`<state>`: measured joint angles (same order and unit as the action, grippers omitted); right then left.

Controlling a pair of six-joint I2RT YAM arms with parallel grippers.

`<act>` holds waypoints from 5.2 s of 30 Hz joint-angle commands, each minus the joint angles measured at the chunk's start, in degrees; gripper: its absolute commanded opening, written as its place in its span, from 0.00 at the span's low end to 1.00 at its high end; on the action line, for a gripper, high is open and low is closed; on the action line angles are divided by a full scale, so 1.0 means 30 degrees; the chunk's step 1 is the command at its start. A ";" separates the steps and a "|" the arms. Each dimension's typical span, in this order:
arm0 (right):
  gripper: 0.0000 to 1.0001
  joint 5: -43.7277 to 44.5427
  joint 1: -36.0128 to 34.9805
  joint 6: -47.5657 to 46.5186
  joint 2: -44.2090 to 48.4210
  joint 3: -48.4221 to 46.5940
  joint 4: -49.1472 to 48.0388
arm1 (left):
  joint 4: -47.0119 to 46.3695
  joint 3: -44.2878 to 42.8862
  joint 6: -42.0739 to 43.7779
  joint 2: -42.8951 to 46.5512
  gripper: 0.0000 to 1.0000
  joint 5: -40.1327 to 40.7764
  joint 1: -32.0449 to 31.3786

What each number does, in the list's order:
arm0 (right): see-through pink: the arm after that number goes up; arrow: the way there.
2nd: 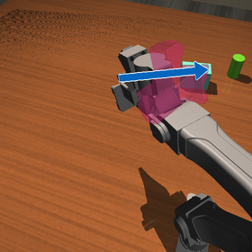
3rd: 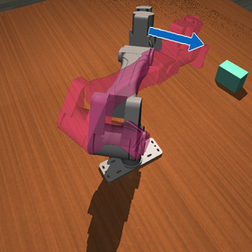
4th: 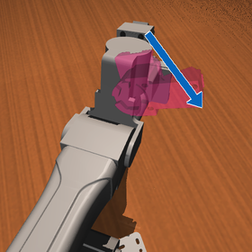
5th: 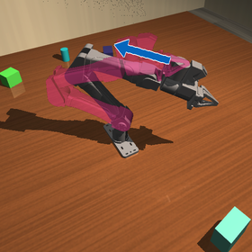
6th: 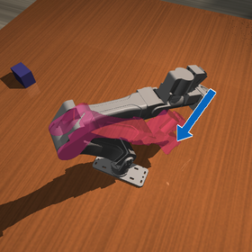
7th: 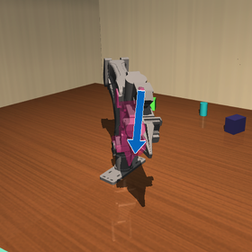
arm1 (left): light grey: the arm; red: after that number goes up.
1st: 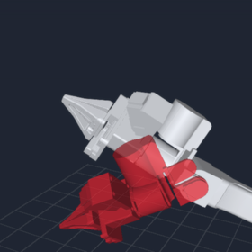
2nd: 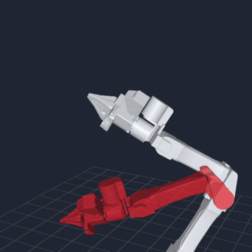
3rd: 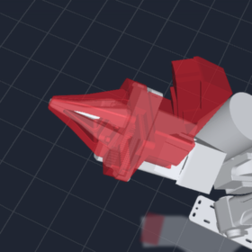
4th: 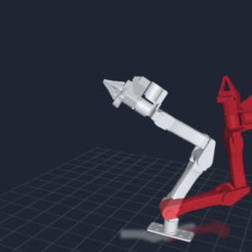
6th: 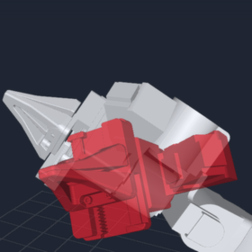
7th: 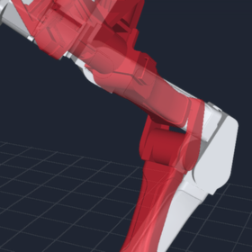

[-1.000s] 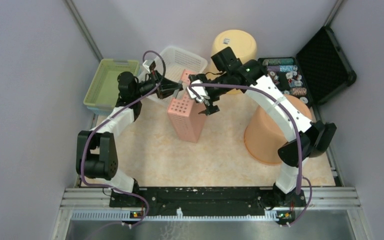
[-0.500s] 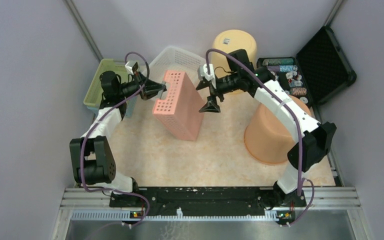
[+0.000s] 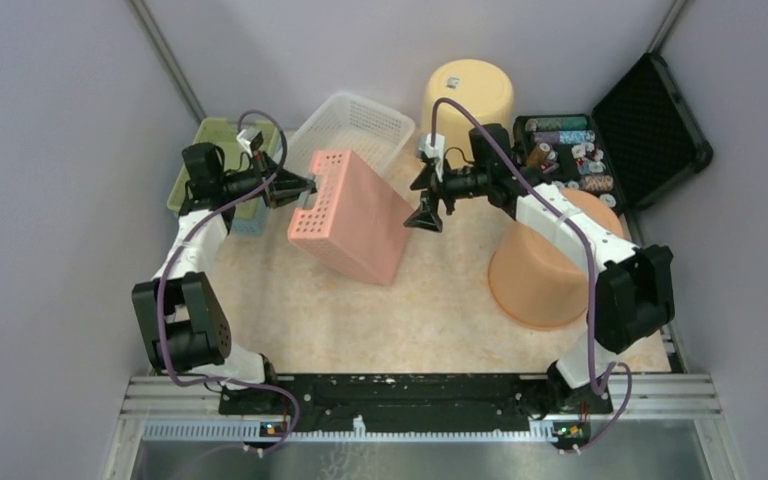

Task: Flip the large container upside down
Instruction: Turn the container upside down at the center of the board, then move the container to the corner of the board.

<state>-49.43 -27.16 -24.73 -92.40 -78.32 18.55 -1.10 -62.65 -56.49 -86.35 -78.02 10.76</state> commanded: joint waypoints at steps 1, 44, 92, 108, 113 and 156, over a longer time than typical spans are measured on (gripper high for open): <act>0.99 0.0992 0.0770 0.2090 0.0798 0.1119 -0.3563 | 0.5106 0.0918 0.6412 -0.0789 0.08 0.0750 0.0067; 0.99 0.1213 0.1161 -0.4347 0.6093 0.7481 0.0069 | 1.1752 0.1981 1.8680 0.2925 0.18 0.6854 0.0462; 0.99 0.2395 -0.0952 -0.7535 0.6784 0.9781 0.0813 | 1.0829 0.3852 2.3312 0.4848 0.66 1.0309 0.0471; 0.99 0.9045 -0.3390 -0.7072 0.4376 0.9116 -0.0508 | 0.9141 0.4447 2.5296 0.8226 0.99 0.9679 0.0459; 0.99 1.0273 -0.3654 -0.6615 0.3400 0.8214 -0.0458 | 0.9028 0.4638 2.5625 0.9551 0.99 0.9984 0.0471; 0.99 0.1733 -0.4710 -0.4665 0.0466 0.0709 0.3732 | 1.3055 0.4437 3.6000 1.0256 0.99 0.6417 0.0564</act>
<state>-37.23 -46.89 -35.59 -99.59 -75.83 25.30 34.59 -48.38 38.72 -53.49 -52.62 12.86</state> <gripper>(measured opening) 0.988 0.987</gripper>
